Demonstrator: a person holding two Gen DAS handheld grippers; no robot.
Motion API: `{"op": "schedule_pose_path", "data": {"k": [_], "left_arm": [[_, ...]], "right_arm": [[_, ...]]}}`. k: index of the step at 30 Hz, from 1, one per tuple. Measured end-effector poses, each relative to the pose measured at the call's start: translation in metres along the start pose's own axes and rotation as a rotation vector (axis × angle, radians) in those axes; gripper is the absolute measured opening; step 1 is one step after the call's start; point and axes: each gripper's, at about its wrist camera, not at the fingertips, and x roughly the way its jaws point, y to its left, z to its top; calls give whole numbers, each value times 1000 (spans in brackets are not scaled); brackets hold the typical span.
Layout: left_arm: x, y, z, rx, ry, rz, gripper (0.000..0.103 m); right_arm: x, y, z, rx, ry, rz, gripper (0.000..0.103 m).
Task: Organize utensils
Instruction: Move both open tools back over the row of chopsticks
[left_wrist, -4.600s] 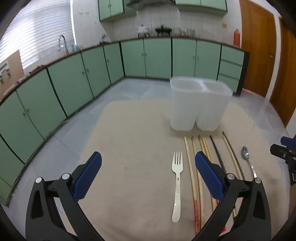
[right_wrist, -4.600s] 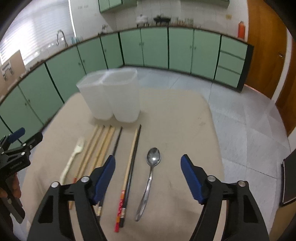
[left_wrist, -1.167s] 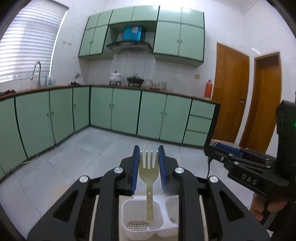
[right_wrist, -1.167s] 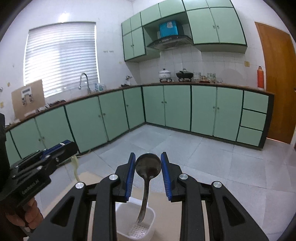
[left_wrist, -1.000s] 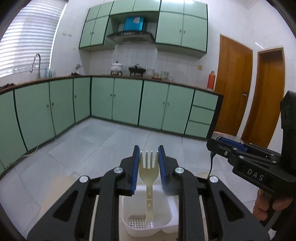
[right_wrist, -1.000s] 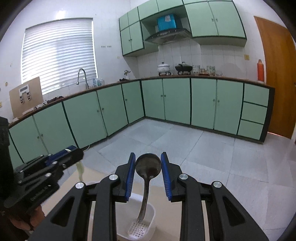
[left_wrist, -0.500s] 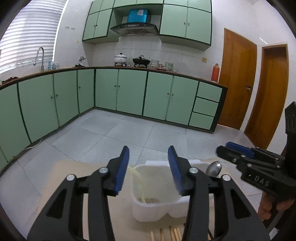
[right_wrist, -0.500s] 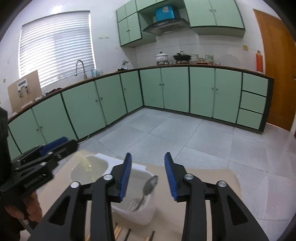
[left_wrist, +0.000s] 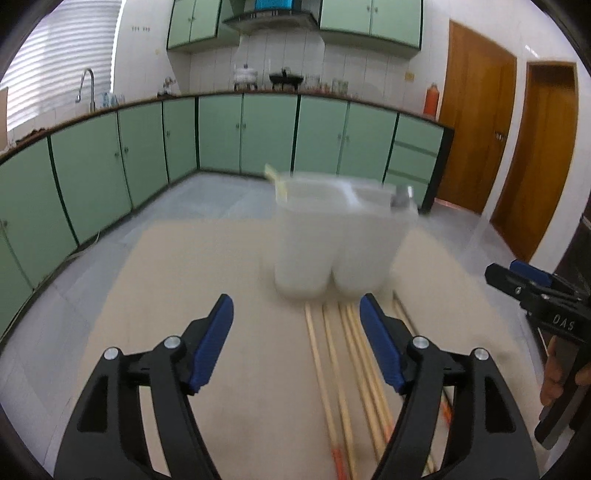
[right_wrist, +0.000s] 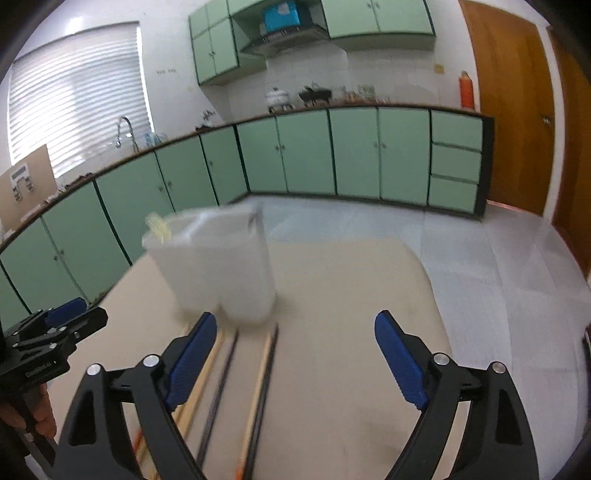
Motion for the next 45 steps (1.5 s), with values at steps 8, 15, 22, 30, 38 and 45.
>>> {"op": "schedule_pose_path", "data": {"k": [8, 15, 22, 30, 38, 45], "left_arm": [[-17, 7, -56, -3, 99, 34, 69], [-25, -1, -82, -1, 149, 50, 68], [-32, -7, -97, 14, 175, 51, 68], [-40, -14, -106, 32, 186, 48, 68], [-42, -13, -110, 27, 196, 56, 68], [-43, -14, -111, 26, 200, 55, 68]], "right_arm": [[-28, -4, -58, -5, 81, -44, 78], [-48, 10, -90, -53, 146, -19, 65], [-57, 16, -117, -93, 213, -12, 55], [-57, 23, -137, -131, 248, -6, 45], [-48, 37, -145, -172, 250, -9, 37], [-43, 43, -141, -166, 246, 11, 31]]}}
